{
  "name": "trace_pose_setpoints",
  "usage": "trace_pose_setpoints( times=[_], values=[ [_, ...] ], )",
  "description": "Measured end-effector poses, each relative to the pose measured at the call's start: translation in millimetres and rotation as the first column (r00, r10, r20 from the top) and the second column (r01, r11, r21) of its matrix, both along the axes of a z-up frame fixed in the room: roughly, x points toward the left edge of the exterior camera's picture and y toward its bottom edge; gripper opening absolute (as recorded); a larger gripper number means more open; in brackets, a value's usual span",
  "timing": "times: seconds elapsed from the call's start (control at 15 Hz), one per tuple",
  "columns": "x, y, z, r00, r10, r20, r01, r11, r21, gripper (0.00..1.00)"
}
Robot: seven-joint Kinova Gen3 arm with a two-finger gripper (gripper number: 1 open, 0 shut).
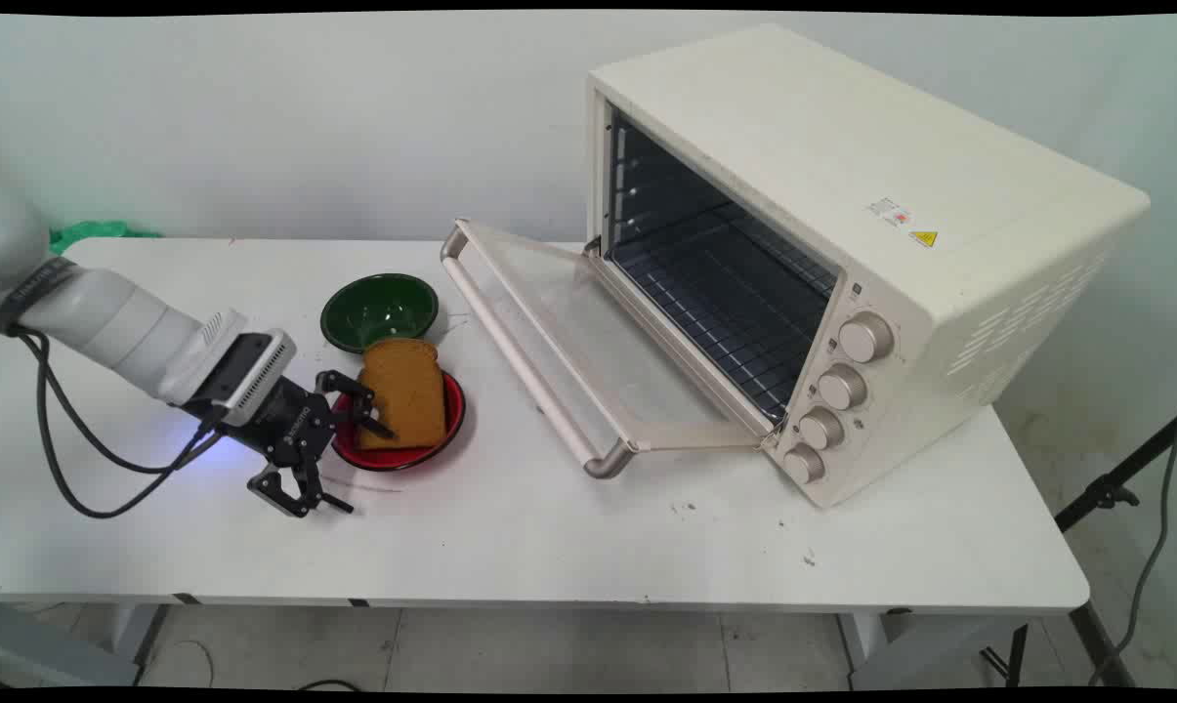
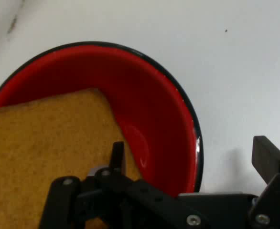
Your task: Close the oven
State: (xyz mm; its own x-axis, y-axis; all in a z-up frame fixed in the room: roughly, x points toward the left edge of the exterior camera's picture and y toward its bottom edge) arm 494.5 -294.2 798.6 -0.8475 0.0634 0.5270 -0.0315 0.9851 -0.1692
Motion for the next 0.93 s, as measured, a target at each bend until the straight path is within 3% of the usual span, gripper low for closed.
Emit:
trace_pose_setpoints(
  times=[0.27,0.47,0.6,0.93],
  values=[
    [2.6,-0.7,14.8,0.998,0.067,-0.014,-0.067,0.998,0.015,1.0],
    [-2.0,-3.7,35.8,0.985,0.169,-0.029,-0.168,0.985,0.048,1.0],
    [-9.4,-6.9,50.6,0.968,0.247,-0.035,-0.244,0.967,0.074,1.0],
    [-36.5,-21.9,72.4,0.925,0.376,-0.057,-0.367,0.922,0.125,1.0]
  ],
)
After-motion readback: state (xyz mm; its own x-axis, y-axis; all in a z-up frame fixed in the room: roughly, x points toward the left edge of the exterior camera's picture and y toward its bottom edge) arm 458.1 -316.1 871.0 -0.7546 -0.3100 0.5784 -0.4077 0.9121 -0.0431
